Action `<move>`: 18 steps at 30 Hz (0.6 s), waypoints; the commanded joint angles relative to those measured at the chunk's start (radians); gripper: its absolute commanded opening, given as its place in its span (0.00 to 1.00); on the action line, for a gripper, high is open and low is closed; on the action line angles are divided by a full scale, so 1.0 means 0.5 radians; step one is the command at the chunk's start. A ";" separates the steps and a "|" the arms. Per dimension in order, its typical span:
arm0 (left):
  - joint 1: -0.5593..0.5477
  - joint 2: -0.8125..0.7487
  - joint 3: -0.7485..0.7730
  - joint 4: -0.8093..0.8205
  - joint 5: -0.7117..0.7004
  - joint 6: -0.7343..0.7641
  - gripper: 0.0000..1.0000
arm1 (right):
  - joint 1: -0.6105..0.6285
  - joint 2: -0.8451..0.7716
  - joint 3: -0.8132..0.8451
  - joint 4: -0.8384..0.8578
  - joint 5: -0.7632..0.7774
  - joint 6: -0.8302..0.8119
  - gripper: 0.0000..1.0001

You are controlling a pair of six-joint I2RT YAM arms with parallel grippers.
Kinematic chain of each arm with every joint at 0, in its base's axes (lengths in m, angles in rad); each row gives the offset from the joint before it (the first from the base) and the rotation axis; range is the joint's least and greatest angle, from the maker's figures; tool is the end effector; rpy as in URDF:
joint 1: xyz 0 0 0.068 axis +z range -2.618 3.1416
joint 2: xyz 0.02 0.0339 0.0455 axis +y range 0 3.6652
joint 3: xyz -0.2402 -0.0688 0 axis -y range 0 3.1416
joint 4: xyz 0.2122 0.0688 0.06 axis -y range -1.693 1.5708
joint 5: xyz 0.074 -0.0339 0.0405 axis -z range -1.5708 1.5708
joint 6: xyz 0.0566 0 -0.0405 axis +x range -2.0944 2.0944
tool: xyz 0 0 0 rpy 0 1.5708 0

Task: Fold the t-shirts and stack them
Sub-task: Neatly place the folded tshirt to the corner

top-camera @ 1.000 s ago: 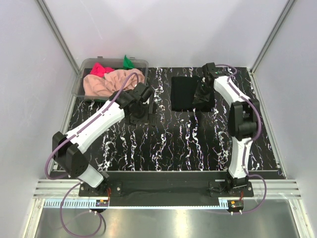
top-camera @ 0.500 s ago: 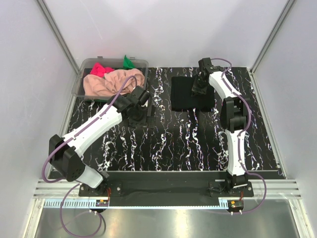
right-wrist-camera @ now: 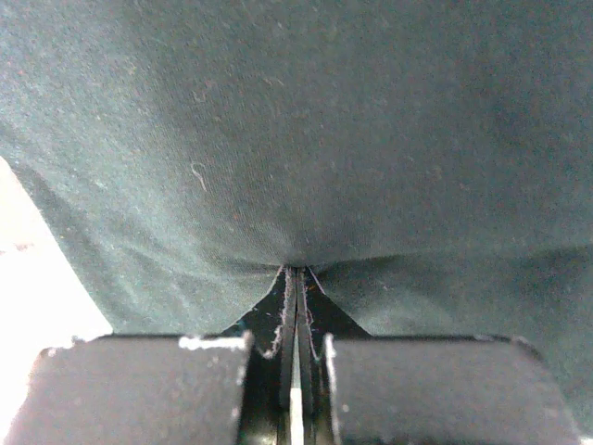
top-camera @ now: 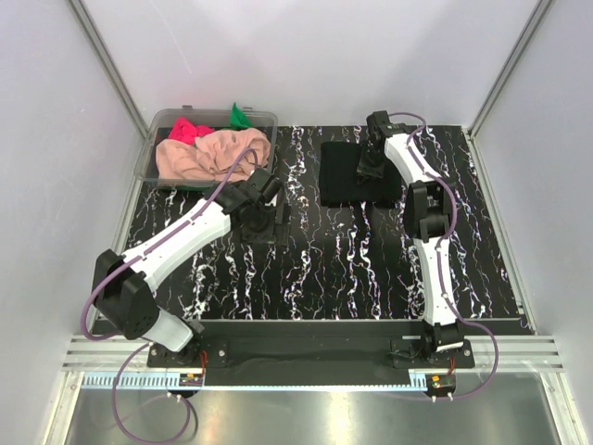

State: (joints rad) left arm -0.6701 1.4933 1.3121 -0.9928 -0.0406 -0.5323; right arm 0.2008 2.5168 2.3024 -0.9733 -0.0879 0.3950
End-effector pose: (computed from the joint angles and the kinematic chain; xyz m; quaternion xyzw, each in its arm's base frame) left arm 0.2141 -0.1668 0.2533 0.0635 0.9781 -0.0951 0.1738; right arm 0.4730 0.1013 0.1465 0.0868 0.9770 0.0971 0.1692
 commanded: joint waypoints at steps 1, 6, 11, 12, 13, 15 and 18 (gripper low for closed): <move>-0.001 -0.069 -0.035 0.093 0.029 -0.021 0.99 | 0.009 0.148 0.208 -0.047 0.078 -0.048 0.00; 0.002 -0.066 -0.065 0.102 0.026 -0.027 0.99 | 0.006 0.354 0.518 -0.164 0.053 -0.063 0.00; 0.002 -0.051 -0.065 0.111 0.020 -0.021 0.99 | -0.012 0.415 0.586 -0.173 0.059 -0.060 0.00; 0.002 -0.047 -0.065 0.117 0.023 -0.018 0.99 | -0.018 0.418 0.592 -0.173 0.056 -0.060 0.00; 0.002 -0.038 -0.069 0.120 0.023 -0.024 0.99 | -0.021 0.424 0.598 -0.173 0.056 -0.063 0.00; 0.006 -0.032 -0.072 0.132 0.038 -0.027 0.99 | -0.046 0.440 0.635 -0.176 0.053 -0.057 0.00; 0.006 -0.014 -0.069 0.148 0.048 -0.028 0.99 | -0.082 0.449 0.666 -0.173 0.050 -0.054 0.00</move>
State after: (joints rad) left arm -0.6701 1.4933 1.2797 -0.9653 -0.0334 -0.5434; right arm 0.1909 2.6873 2.6049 -1.0595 -0.0990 0.3866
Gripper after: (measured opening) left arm 0.984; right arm 0.010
